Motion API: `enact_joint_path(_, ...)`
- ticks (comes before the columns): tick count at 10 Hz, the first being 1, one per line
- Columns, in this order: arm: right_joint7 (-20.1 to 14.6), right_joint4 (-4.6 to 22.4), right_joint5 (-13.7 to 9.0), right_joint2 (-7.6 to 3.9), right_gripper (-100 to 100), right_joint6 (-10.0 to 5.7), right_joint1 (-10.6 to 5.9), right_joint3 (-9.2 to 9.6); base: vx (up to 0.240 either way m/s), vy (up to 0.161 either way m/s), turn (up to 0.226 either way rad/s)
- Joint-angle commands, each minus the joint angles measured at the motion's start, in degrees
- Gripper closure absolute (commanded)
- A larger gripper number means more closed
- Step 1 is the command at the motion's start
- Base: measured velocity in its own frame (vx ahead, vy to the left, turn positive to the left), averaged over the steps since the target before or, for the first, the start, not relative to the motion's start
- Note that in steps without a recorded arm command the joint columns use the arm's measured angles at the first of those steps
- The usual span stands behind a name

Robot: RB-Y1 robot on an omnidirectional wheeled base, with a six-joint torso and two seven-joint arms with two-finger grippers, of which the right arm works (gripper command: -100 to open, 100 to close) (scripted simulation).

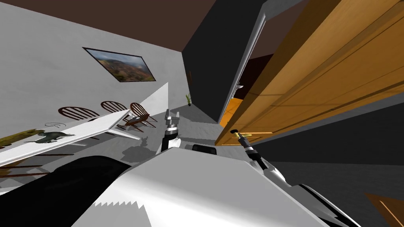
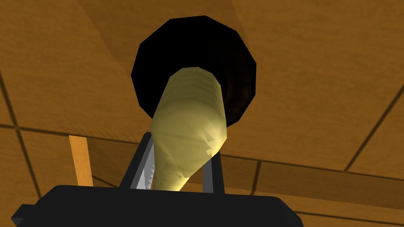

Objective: Pull the door open

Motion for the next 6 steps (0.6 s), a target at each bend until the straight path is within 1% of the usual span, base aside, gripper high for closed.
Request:
enact_joint_path(1, -0.3, 1.1, -0.4, -0.44, 100, -1.72, 0.26, 0.63, -0.140, -0.106, 0.183)
enact_joint_path(2, -0.4, 1.2, -0.5, -0.60, 100, -2.17, 0.43, 0.81, -0.168, -0.073, 0.138)
enact_joint_path(5, -0.9, 2.2, -1.2, -1.47, 100, -4.59, 1.36, 1.78, -0.222, -0.093, 0.166)
enact_joint_path(6, -1.0, 3.5, -0.9, -0.84, 100, -4.63, 0.32, 1.74, -0.081, -0.041, 0.035)
